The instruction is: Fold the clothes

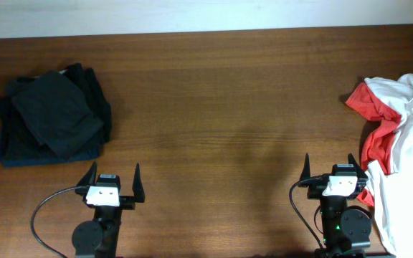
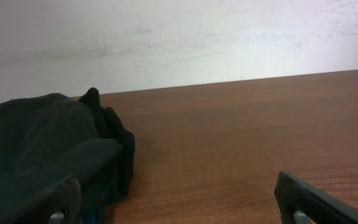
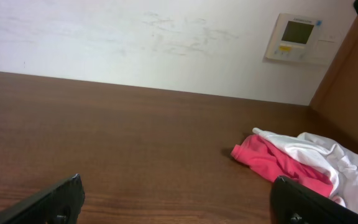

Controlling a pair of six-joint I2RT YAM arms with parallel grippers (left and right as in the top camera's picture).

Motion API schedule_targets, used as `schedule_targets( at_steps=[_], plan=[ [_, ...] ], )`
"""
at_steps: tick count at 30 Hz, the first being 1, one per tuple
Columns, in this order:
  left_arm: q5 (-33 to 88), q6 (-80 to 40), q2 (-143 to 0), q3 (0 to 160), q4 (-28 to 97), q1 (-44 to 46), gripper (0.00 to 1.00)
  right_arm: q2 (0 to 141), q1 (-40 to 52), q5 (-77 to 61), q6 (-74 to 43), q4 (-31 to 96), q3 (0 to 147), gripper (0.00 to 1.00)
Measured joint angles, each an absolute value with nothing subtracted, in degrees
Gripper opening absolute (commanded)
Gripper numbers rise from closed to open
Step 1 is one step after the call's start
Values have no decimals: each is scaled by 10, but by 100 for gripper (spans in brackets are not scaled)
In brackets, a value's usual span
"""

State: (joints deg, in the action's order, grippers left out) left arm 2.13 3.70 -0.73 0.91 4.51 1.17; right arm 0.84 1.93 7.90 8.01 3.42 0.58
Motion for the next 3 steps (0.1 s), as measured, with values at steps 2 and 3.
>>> schedule_targets(
  at_steps=[2, 3],
  plan=[
    [21, 37, -7, 9, 45, 12, 99, 8, 19, 79, 80, 34, 6, 99],
    [21, 37, -7, 9, 45, 12, 99, 8, 19, 79, 80, 34, 6, 99]
  ],
)
